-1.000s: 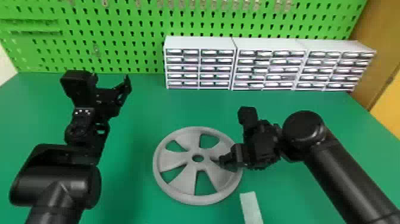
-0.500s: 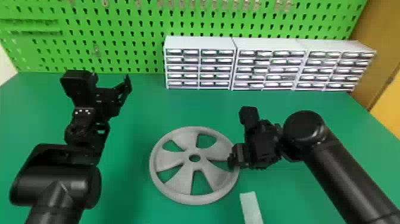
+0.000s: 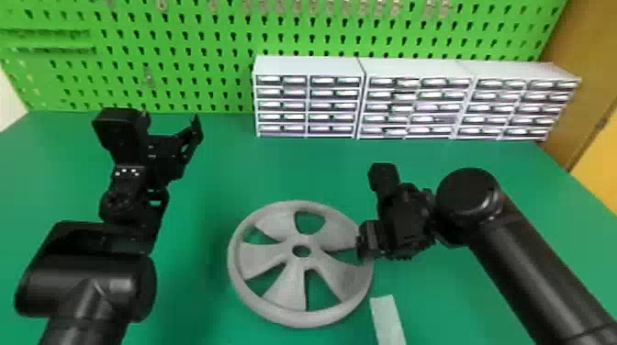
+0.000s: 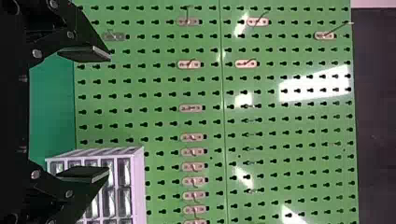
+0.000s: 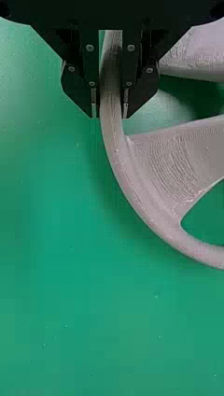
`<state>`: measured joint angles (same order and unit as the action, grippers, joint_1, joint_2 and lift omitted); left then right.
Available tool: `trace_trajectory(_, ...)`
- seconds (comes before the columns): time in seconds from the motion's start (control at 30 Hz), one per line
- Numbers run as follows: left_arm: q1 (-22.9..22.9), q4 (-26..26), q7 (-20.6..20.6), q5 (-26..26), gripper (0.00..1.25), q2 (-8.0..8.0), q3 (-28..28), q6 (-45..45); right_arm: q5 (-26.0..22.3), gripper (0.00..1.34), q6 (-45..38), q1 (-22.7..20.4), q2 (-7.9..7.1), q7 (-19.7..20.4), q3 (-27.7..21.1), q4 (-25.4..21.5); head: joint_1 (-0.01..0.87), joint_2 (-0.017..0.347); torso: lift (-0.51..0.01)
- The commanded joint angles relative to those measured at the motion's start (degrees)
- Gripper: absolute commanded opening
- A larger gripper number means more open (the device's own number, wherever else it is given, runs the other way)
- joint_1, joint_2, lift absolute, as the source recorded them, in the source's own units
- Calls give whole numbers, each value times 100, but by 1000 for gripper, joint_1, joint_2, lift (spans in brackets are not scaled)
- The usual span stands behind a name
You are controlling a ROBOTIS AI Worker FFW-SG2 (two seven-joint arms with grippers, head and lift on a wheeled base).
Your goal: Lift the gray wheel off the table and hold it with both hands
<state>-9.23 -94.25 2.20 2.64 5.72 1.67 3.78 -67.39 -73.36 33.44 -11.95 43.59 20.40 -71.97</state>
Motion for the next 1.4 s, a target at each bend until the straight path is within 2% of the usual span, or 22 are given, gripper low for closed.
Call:
trace_trajectory(0.0, -9, 4, 0, -1, 853, -1, 0, 0, 7, 245, -12, 13, 0, 0, 17, -2, 711, 15, -98)
trace_trajectory(0.43, -9, 4, 0, -9, 853, -1, -17, 0, 7, 245, 41, 40, 0, 0, 61, -142, 711, 15, -98)
trace_trajectory(0.6, -9, 4, 0, -9, 853, -1, -17, 0, 209, 241, 243, -13, 0, -44, 149, -441, 711, 15, -98)
trace_trajectory(0.73, -9, -5, 0, -1, 853, -1, -17, 0, 464, 238, 533, -118, 9, -255, 158, -626, 711, 15, -98)
trace_trajectory(0.93, 0, -32, 0, 35, 853, 8, -26, 9, 1150, 230, 1034, -303, 106, -747, 140, -889, 711, 15, -98)
trace_trajectory(1.07, 9, -76, 0, 43, 853, 8, -26, 35, 1976, 230, 1518, -488, 211, -1450, 114, -1056, 711, 15, -98)
trace_trajectory(1.13, 17, -93, 0, 70, 851, 8, -26, 62, 2283, 230, 1676, -558, 281, -1617, 79, -1127, 711, 15, -98)
trace_trajectory(1.27, 26, -172, 0, 87, 851, -1, -9, 106, 3233, 222, 2168, -725, 483, -2153, -27, -1258, 711, 15, -98)
trace_trajectory(1.37, 35, -269, 35, 114, 850, -1, 35, 167, 3698, 222, 2467, -795, 589, -2382, -62, -1294, 711, 15, -98)
